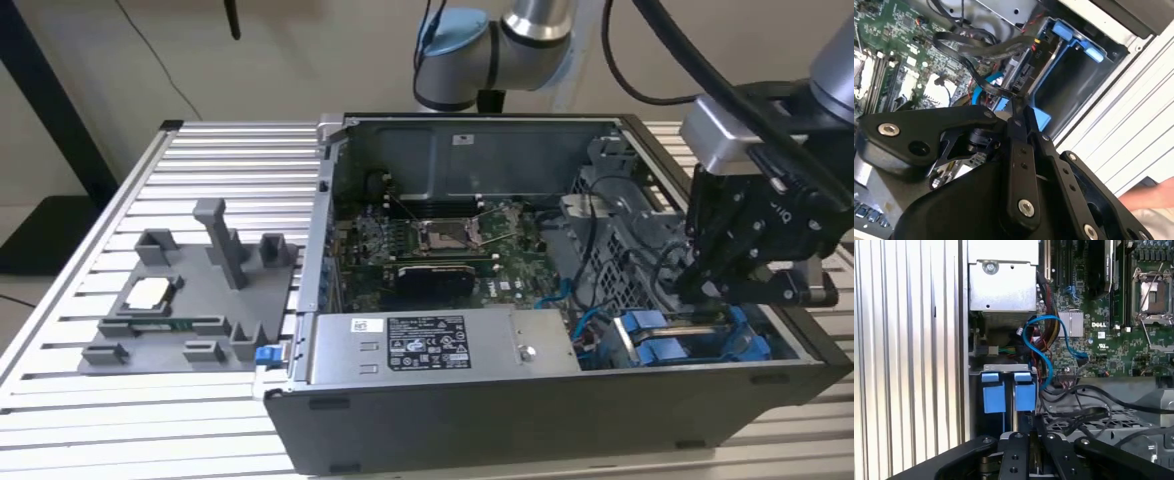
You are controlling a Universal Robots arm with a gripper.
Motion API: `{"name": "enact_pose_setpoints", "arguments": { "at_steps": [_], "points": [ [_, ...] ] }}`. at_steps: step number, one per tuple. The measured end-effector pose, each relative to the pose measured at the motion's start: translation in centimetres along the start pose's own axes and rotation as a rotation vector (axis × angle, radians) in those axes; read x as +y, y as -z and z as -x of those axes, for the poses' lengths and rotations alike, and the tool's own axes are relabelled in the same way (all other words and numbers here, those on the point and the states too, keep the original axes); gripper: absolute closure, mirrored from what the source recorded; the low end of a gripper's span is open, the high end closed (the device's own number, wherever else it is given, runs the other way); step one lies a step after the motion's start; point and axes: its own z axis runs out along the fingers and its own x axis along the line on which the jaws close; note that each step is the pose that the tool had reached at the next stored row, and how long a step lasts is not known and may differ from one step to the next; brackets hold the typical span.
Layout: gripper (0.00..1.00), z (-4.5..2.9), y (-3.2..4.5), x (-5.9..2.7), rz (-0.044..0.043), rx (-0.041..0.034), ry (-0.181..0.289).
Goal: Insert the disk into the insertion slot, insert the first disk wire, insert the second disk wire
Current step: 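Insert the second disk wire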
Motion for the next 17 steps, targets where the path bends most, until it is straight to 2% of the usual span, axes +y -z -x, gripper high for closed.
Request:
{"name": "enact_pose_setpoints", "arguments": {
  "at_steps": [5, 11, 17],
  "points": [
    [0.84, 0.02, -0.89, -0.15, 0.0003, 0.0007, 0.003],
    [0.84, 0.42, -1.94, -1.01, 0.0012, 0.0008, 0.012],
    [0.84, 0.56, -2.35, -1.42, 0.0008, 0.0, 0.015]
  ]
}}
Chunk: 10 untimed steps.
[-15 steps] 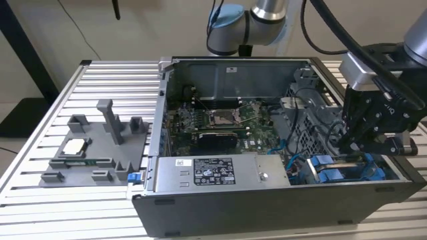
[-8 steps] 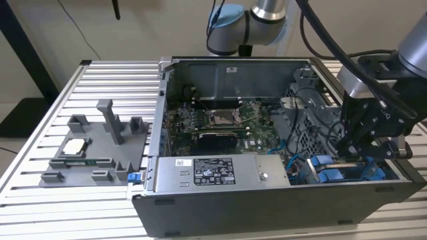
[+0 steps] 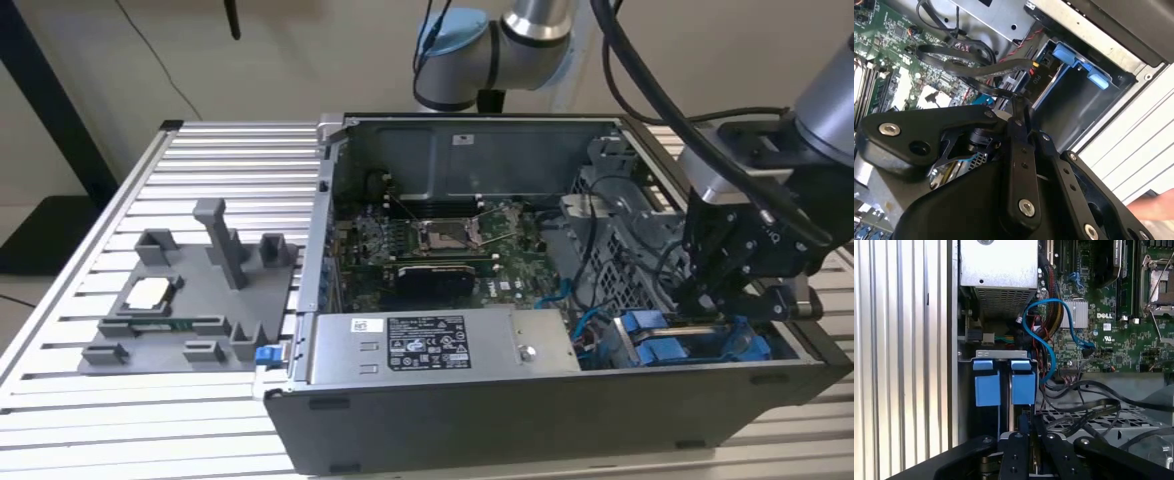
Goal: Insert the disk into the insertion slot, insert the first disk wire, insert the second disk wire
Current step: 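Insert the second disk wire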
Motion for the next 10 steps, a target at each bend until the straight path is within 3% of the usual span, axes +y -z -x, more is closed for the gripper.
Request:
{"name": "enact_pose_setpoints", "arguments": {
  "at_steps": [10],
  "points": [
    [0.84, 0.09, -0.32, -0.21, 0.0, -0.0022, 0.001]
  ]
}}
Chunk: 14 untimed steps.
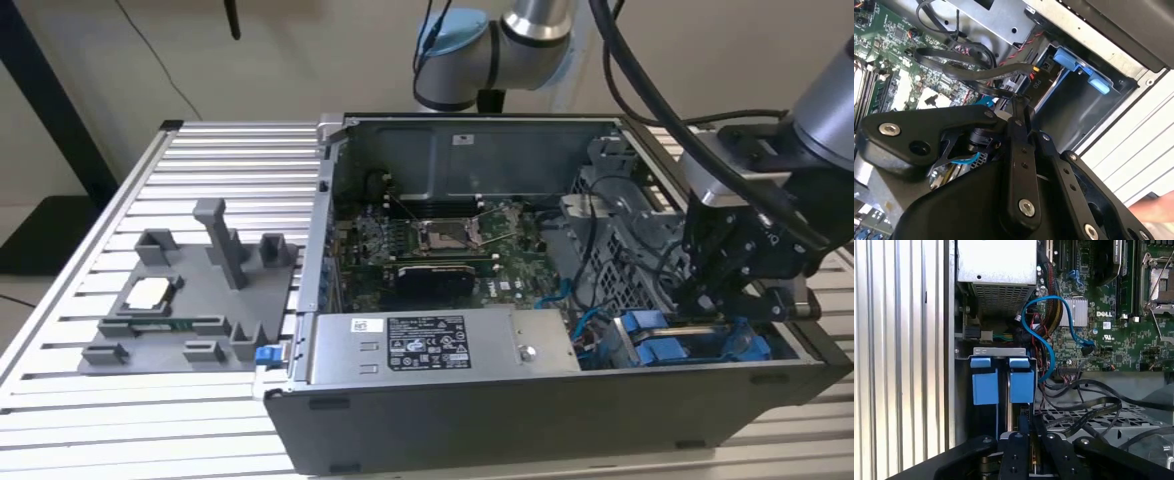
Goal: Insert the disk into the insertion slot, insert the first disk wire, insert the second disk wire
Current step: 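Insert the second disk wire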
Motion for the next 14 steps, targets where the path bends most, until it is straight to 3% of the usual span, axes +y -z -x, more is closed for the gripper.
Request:
{"name": "enact_pose_setpoints", "arguments": {
  "at_steps": [11, 14],
  "points": [
    [0.84, -0.05, -0.75, -0.11, 0.0, -0.0007, 0.0],
    [0.84, 0.0, -0.27, -0.1, -0.0001, -0.0051, 0.0]
  ]
}}
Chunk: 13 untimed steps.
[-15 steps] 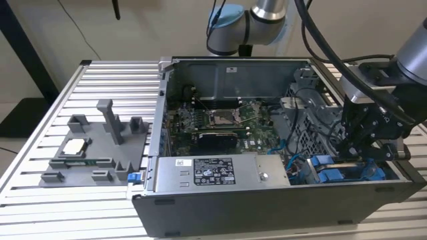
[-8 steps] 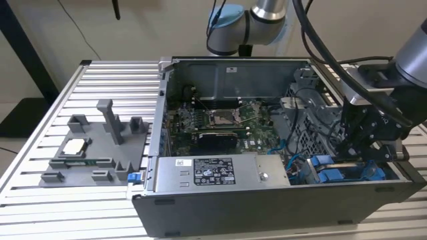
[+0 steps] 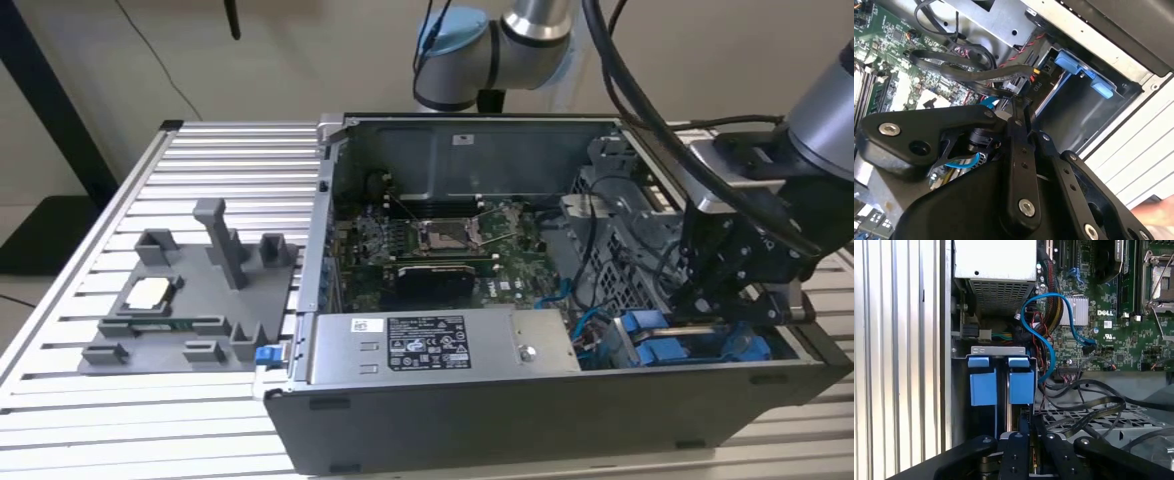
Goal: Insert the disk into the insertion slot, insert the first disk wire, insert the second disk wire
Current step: 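Insert the second disk wire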
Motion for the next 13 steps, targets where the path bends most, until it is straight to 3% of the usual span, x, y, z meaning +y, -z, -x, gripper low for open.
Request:
{"name": "enact_pose_setpoints", "arguments": {
  "at_steps": [4, 8, 9, 13],
  "points": [
    [0.76, 0.11, 0.99, 0.03, 0.0002, 0.0026, 0.0],
    [0.76, 0.11, 1.02, 0.04, 0.0002, 0.0014, 0.0],
    [0.76, 0.11, 1.04, 0.03, 0.0002, -0.0009, 0.0],
    [0.74, 0.11, 1.03, 0.03, -0.0012, -0.0258, 0.001]
  ]
}}
